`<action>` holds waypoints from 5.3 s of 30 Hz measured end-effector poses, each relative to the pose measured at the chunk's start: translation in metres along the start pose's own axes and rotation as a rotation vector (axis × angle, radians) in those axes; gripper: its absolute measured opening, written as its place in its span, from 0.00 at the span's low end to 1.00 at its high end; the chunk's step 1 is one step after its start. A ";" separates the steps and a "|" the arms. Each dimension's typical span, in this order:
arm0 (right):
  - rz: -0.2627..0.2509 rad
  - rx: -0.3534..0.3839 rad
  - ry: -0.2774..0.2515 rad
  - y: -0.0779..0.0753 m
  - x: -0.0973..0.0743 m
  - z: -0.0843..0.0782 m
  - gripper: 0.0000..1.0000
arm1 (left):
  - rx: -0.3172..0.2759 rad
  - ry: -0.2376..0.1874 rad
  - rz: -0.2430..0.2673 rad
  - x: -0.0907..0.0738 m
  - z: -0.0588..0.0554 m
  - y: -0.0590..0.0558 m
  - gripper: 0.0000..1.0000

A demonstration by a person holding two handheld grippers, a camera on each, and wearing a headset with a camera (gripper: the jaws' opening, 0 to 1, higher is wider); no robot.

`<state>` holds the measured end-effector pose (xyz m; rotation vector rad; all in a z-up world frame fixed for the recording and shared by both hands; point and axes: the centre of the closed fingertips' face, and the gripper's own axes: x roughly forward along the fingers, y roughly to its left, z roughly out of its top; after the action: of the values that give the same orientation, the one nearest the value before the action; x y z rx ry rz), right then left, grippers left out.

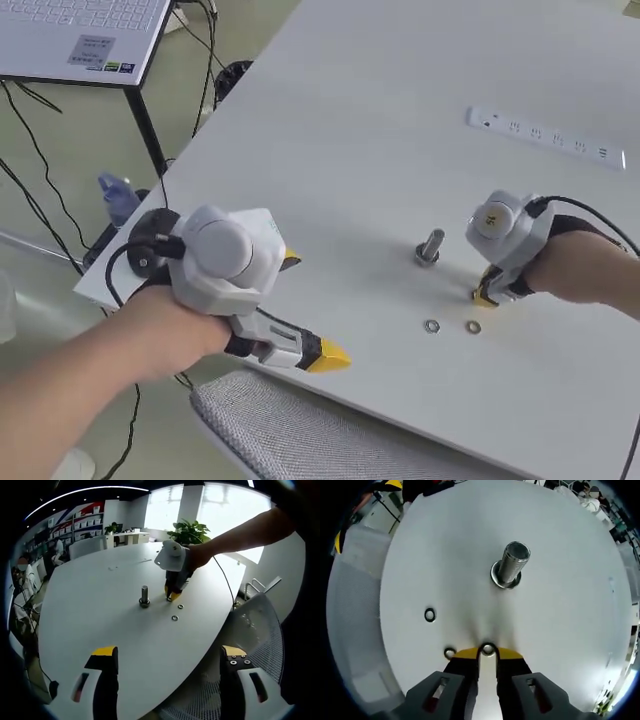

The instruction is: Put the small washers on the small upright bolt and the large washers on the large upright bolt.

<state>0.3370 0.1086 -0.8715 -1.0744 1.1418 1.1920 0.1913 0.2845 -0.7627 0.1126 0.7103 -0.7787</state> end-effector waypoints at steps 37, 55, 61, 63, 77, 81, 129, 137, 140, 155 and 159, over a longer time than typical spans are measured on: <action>-0.004 0.057 -0.063 -0.004 -0.043 0.016 0.12 | 0.004 -0.016 0.012 -0.001 0.006 0.006 0.87; -0.007 0.079 -0.102 -0.022 -0.071 0.020 0.12 | -0.003 -0.014 0.011 0.003 0.010 0.007 0.95; -0.016 0.079 -0.093 -0.026 -0.073 0.016 0.12 | -0.008 -0.022 0.016 0.001 0.008 0.008 0.96; -0.008 0.066 -0.096 -0.024 -0.074 0.014 0.12 | -0.016 -0.025 0.017 0.002 0.006 0.009 0.96; -0.019 0.051 -0.090 -0.027 -0.077 0.003 0.12 | -0.006 -0.036 0.032 0.003 0.011 0.011 0.99; -0.026 0.055 -0.087 -0.031 -0.079 -0.005 0.12 | -0.011 -0.038 0.029 0.002 0.010 0.011 0.99; -0.023 0.072 -0.070 -0.031 -0.058 -0.012 0.12 | -0.017 0.024 0.010 0.000 -0.008 0.007 0.91; -0.021 0.072 -0.067 -0.032 -0.055 -0.011 0.12 | -0.018 0.028 0.009 0.001 -0.009 0.009 0.90; -0.020 0.072 -0.065 -0.033 -0.053 -0.012 0.12 | -0.017 0.027 0.007 0.001 -0.009 0.009 0.90; -0.011 0.071 -0.054 -0.033 -0.043 -0.014 0.12 | -0.021 0.037 0.000 0.003 -0.011 0.010 0.89; -0.010 0.068 -0.052 -0.032 -0.040 -0.014 0.12 | -0.022 0.038 -0.001 0.004 -0.012 0.010 0.89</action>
<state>0.3670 0.0875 -0.8329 -0.9910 1.1273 1.1595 0.1936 0.2937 -0.7757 0.1073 0.7546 -0.7716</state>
